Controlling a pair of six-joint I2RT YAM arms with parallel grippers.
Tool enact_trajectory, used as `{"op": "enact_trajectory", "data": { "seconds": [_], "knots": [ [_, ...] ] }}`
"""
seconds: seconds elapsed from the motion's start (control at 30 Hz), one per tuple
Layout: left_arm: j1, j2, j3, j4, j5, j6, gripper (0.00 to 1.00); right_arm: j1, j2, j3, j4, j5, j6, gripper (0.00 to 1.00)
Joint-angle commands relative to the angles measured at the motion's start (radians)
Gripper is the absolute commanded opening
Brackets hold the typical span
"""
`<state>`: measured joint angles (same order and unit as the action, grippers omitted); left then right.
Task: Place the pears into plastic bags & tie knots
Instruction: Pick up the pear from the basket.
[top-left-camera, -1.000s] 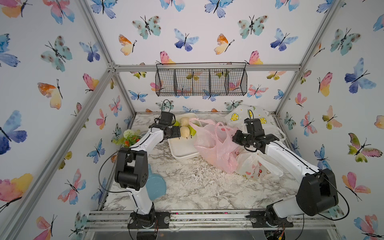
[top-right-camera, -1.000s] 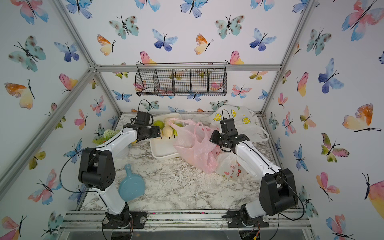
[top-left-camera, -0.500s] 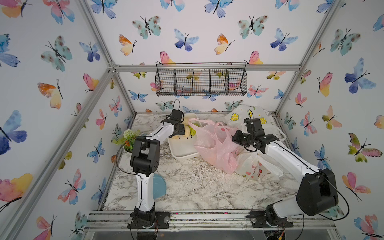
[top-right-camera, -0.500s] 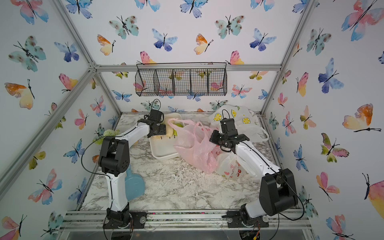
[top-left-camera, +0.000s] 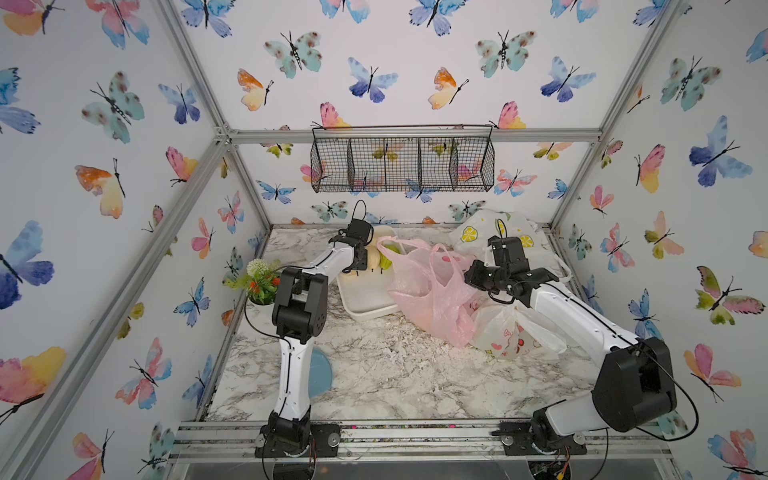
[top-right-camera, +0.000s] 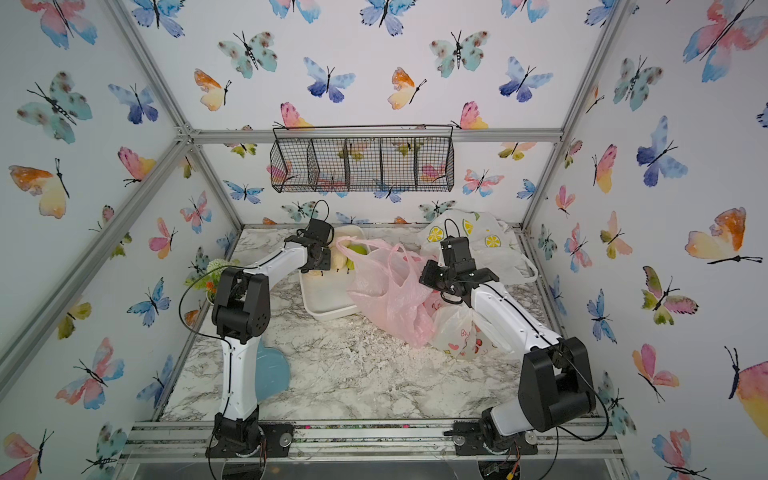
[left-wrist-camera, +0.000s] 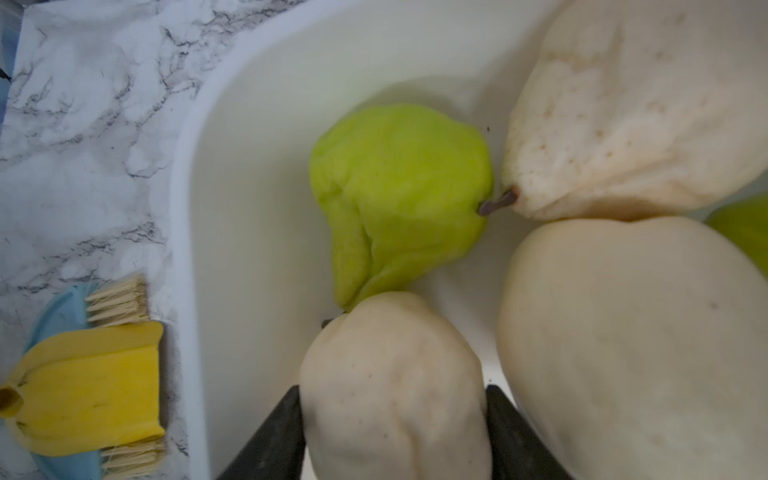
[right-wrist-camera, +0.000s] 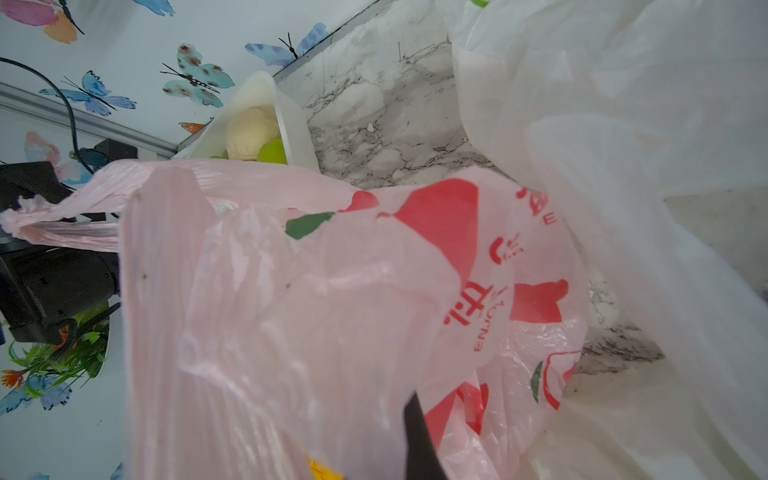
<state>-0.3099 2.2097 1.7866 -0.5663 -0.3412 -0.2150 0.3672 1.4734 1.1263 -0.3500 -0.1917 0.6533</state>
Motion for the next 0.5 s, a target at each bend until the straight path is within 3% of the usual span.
{"op": "enact_trajectory", "data": {
  "seconds": [0.0, 0.13, 0.3, 0.47],
  "knots": [
    [-0.006, -0.037, 0.031, -0.048, 0.028, 0.007, 0.46, -0.004, -0.006, -0.002, 0.004, -0.001, -0.009, 0.03],
    [-0.013, -0.204, -0.011, -0.021, 0.155, -0.032, 0.43, -0.004, -0.005, -0.001, 0.005, 0.002, -0.006, 0.03],
    [-0.057, -0.552, -0.324, 0.146, 0.339, -0.143, 0.43, -0.005, -0.006, -0.004, 0.012, 0.004, 0.0, 0.02],
    [-0.105, -0.742, -0.52, 0.232, 0.482, -0.261, 0.39, -0.006, -0.002, 0.004, 0.022, -0.006, 0.002, 0.02]
  ]
}}
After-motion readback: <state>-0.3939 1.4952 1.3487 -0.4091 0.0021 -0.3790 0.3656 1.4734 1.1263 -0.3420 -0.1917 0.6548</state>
